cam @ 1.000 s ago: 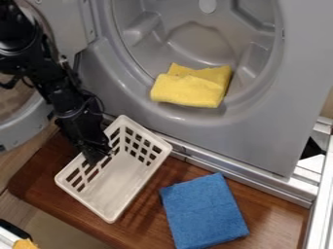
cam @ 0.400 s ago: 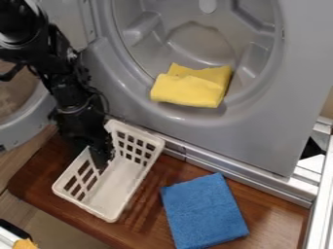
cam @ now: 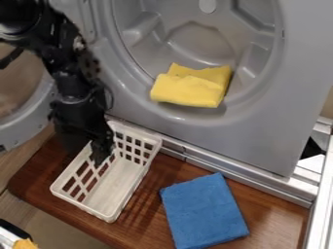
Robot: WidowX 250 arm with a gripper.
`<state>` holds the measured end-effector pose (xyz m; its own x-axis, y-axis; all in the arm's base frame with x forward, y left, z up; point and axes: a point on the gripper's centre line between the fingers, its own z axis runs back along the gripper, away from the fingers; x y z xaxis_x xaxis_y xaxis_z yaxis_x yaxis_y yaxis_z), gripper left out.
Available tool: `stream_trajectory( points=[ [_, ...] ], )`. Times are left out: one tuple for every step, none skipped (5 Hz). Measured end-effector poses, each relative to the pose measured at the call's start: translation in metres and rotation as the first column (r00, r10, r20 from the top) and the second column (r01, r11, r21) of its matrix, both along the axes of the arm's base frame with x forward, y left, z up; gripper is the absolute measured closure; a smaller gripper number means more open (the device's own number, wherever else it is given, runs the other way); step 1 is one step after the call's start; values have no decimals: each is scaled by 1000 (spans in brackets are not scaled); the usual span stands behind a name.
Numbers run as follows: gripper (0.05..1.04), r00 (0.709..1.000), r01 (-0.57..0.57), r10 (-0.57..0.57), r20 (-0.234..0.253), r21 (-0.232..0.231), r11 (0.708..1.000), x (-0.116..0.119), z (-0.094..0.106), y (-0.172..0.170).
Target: Move the white basket to the left side of the table
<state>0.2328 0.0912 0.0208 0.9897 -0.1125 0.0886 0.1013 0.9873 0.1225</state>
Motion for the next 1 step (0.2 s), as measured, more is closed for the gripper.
stream_trajectory(
  points=[
    [85, 998, 58, -59, 35, 41, 997, 4, 15, -9]
  ],
)
